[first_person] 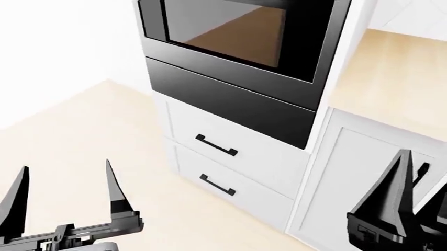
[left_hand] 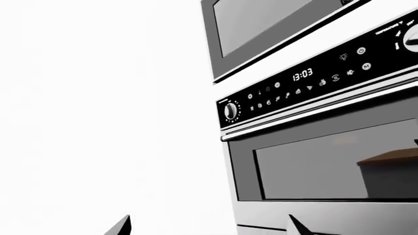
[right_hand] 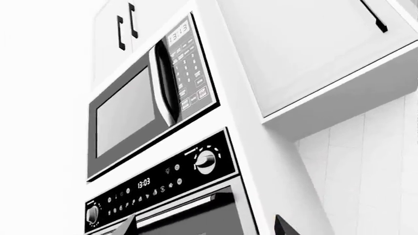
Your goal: Open the oven door
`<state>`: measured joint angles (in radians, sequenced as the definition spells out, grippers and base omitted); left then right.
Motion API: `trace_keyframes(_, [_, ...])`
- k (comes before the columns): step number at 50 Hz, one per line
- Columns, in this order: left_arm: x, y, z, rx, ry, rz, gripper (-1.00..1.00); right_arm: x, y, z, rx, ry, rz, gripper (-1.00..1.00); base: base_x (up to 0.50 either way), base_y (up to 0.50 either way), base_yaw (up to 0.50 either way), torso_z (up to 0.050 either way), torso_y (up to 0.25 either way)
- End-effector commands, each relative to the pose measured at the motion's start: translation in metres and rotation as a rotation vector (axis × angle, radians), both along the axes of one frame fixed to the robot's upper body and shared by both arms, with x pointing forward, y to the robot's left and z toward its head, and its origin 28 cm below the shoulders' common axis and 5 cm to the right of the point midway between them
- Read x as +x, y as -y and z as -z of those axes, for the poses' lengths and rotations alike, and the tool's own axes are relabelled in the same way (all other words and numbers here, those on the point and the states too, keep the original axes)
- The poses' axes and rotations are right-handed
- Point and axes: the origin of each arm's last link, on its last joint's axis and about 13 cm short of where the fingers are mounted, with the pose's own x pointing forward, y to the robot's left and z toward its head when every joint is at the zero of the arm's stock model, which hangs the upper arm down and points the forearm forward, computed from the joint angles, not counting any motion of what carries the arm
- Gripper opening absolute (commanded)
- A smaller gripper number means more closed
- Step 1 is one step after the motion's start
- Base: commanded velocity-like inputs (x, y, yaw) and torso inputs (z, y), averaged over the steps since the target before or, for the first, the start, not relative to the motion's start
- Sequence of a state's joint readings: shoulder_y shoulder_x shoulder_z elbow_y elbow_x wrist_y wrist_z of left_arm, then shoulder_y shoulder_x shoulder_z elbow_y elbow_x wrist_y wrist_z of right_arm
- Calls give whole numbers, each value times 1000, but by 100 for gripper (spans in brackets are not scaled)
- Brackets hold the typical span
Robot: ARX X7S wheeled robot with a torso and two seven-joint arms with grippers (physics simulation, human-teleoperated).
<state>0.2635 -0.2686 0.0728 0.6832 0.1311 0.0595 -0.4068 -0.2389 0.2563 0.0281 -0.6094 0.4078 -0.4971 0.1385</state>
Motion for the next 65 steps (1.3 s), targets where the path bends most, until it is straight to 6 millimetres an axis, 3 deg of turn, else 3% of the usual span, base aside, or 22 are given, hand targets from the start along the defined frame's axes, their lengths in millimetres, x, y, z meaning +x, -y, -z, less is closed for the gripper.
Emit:
trace_keyframes(1, [0,0,0,0,0,2,100,0,0,0,-7,-9,-12,100,353,-368,0,0,0])
trace_keyframes(22, [1,1,0,1,2,3,100,0,1,0,-7,9,-14,100,436,-300,0,0,0])
trace_keyframes(52, [0,1,-2,0,7,3,100,-1,1,-1,-1,14,-7,100,520,101,0,0,0])
trace_keyframes(65, [0,1,-1,-1,6,4,100,0,1,-2,8,27,-4,100,0,0,0,0,0])
